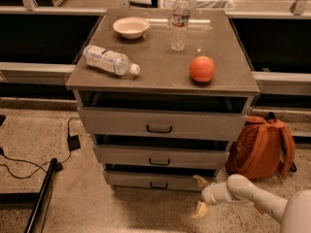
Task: Open bottom drawer
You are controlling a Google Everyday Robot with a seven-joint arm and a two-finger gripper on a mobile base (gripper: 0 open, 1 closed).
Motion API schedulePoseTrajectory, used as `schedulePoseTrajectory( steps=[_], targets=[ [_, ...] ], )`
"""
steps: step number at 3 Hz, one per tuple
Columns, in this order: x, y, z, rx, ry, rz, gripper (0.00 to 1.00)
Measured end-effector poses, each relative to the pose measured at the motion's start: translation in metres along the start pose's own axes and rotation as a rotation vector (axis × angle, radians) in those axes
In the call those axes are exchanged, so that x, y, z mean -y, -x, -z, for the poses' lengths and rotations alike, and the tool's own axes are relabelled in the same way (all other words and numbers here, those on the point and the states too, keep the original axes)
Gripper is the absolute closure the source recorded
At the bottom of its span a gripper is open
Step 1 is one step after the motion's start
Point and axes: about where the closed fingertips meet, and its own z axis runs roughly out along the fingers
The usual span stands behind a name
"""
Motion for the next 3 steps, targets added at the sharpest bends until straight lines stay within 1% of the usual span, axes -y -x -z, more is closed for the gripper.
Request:
schedulePoseTrajectory(
  steps=[1, 2, 3],
  targets=[
    [0.016, -0.011, -0.003, 0.006, 0.007, -0.006, 0.0],
    [0.031, -0.016, -0.008, 0.012, 0.0, -0.016, 0.0],
    [0.035, -0.025, -0.019, -0.015, 0.006, -0.033, 0.09]
  ],
)
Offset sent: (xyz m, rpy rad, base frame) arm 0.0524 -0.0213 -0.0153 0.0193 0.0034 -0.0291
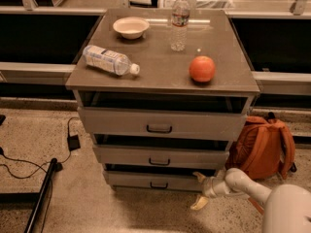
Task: Open bottom drawer
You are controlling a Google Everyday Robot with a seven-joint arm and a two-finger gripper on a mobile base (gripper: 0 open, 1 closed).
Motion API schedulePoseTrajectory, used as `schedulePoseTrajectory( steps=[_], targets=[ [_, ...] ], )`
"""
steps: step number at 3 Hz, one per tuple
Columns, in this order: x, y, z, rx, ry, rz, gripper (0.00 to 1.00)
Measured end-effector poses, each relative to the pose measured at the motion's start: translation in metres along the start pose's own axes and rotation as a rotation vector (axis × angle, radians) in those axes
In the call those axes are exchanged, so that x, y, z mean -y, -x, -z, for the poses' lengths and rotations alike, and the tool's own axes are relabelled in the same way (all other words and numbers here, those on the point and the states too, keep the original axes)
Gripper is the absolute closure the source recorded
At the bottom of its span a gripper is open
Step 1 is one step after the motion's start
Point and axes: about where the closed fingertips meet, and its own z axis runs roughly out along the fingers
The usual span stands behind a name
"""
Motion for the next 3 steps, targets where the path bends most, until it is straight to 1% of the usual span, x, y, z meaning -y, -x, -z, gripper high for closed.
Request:
schedulePoseTrajectory(
  steps=[1, 2, 3],
  targets=[
    [0.0006, -0.0004, -0.008, -0.041, 0.011, 0.004, 0.2],
    [-0.0034, -0.0018, -0.0126, -0.064, 0.009, 0.006, 0.35],
    [-0.0052, 0.001, -0.014, -0.063, -0.001, 0.008, 0.35]
  ],
)
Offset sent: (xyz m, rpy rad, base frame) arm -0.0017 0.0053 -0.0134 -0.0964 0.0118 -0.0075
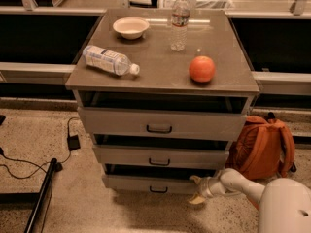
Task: Open bottom drawer
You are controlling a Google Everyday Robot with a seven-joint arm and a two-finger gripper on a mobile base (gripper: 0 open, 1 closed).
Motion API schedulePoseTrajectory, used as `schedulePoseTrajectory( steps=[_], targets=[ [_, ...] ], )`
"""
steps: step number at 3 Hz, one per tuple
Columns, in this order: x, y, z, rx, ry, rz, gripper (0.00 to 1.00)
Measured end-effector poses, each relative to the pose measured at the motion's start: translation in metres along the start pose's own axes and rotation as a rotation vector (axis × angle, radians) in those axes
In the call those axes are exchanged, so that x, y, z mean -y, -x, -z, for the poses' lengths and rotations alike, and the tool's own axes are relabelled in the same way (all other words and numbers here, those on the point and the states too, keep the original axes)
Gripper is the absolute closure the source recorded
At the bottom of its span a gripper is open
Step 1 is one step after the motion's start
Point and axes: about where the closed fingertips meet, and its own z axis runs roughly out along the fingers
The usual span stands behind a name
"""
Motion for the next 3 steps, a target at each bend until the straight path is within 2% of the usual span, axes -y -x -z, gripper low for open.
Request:
schedulePoseTrajectory(
  steps=[1, 2, 3],
  targets=[
    [0.0, 0.0, 0.0, 0.0, 0.0, 0.0, 0.36],
    [-0.011, 0.006, 0.007, 0.012, -0.005, 0.023, 0.41],
    [-0.044, 0.011, 0.014, 0.001, 0.02, 0.051, 0.41]
  ],
)
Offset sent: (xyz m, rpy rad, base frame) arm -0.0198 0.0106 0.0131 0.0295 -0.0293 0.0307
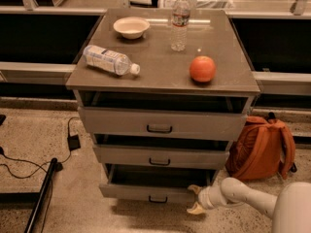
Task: Open bottom drawer
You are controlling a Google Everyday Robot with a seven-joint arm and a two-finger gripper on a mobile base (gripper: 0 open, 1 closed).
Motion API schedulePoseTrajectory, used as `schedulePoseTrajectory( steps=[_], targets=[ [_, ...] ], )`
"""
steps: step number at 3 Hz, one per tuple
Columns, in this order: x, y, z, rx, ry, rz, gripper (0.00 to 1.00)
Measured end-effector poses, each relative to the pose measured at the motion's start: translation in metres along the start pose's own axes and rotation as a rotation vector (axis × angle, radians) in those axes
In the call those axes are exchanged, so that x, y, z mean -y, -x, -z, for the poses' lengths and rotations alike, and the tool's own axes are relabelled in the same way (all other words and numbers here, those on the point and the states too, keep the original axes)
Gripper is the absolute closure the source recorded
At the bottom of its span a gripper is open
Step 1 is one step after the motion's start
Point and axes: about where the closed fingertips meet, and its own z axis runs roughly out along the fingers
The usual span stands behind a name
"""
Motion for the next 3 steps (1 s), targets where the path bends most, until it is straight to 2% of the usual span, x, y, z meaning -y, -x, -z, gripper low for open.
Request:
schedulePoseTrajectory(
  steps=[1, 2, 3],
  targets=[
    [-0.044, 0.0, 0.001, -0.028, 0.065, 0.004, 0.41],
    [-0.072, 0.003, 0.007, -0.036, 0.099, 0.009, 0.41],
    [-0.086, 0.013, 0.019, -0.017, 0.102, 0.027, 0.42]
  ],
)
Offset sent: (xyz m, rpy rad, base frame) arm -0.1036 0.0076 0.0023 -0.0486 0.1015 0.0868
